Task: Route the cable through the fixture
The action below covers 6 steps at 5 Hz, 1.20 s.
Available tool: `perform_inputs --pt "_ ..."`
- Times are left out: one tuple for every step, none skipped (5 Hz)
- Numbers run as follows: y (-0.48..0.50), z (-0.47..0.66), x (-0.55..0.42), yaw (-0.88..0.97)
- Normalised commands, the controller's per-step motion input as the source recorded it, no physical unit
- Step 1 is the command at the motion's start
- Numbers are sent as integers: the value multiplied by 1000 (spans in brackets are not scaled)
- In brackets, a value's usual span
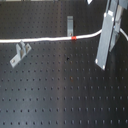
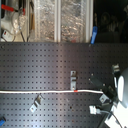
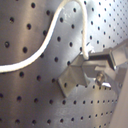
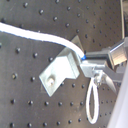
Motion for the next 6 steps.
perform_inputs --pt "-188 55 -133 -74" --pt "-259 172 -333 0" --pt "-119 -173 -108 0" --pt "-79 -339 -158 0" --pt "-117 -25 -354 -77" --pt "13 9 -440 0"
